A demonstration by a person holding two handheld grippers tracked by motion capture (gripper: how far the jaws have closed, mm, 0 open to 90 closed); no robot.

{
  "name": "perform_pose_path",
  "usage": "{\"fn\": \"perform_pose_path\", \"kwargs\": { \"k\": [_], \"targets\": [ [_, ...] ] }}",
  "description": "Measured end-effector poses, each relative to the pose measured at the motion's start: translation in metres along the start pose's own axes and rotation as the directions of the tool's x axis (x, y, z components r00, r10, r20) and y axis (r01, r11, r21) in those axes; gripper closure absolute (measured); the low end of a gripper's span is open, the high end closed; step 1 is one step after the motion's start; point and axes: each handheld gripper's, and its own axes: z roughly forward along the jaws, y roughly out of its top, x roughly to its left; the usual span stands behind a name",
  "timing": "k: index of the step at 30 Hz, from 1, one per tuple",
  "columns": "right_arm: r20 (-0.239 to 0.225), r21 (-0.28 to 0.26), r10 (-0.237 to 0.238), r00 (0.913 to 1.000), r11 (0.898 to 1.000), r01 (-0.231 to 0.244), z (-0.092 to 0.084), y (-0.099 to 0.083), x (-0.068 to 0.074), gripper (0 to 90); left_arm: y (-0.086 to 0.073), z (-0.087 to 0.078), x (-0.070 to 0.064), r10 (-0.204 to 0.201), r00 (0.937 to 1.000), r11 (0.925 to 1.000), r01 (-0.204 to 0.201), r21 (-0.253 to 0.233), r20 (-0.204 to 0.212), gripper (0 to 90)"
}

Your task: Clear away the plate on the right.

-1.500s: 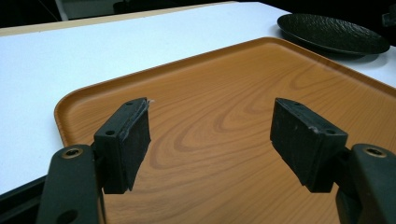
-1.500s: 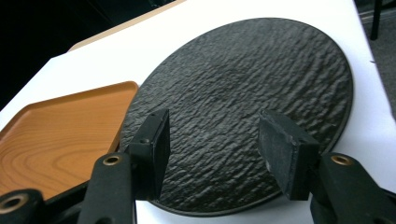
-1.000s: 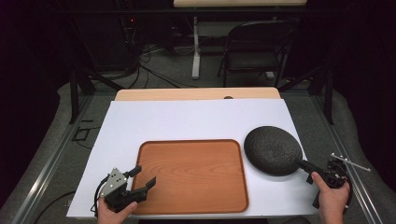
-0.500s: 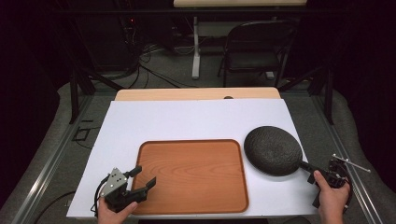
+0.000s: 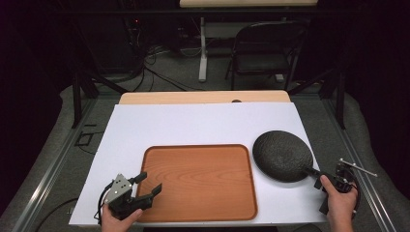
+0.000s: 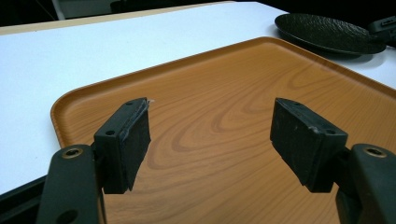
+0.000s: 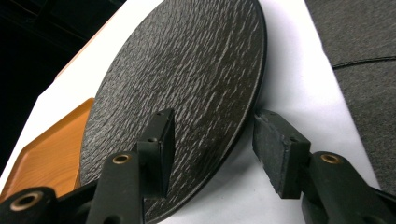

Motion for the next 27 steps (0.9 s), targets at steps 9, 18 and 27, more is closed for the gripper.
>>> {"fn": "perform_pose_path", "kwargs": {
  "k": [9, 18, 27],
  "targets": [
    [-0.01, 0.005, 0.003, 0.9999, 1.0, -0.003, 0.0055, 0.0005, 0.0007, 54.1, 0.0, 0.0005, 0.0003, -0.002, 1.0, 1.0, 0.002, 0.0, 0.003, 28.9],
    [-0.009, 0.005, 0.017, 0.9998, 1.0, -0.017, 0.0062, 0.0009, -0.0016, 59.7, -0.0001, 0.0007, 0.0003, -0.003, 1.0, 1.0, 0.003, -0.002, 0.007, 29.0],
    [-0.007, 0.004, 0.024, 0.9997, 1.0, -0.023, 0.0067, 0.0008, -0.0035, 64.4, 0.0, 0.0004, 0.0004, -0.005, 1.0, 1.0, 0.005, -0.001, 0.005, 29.1]
  ]
}}
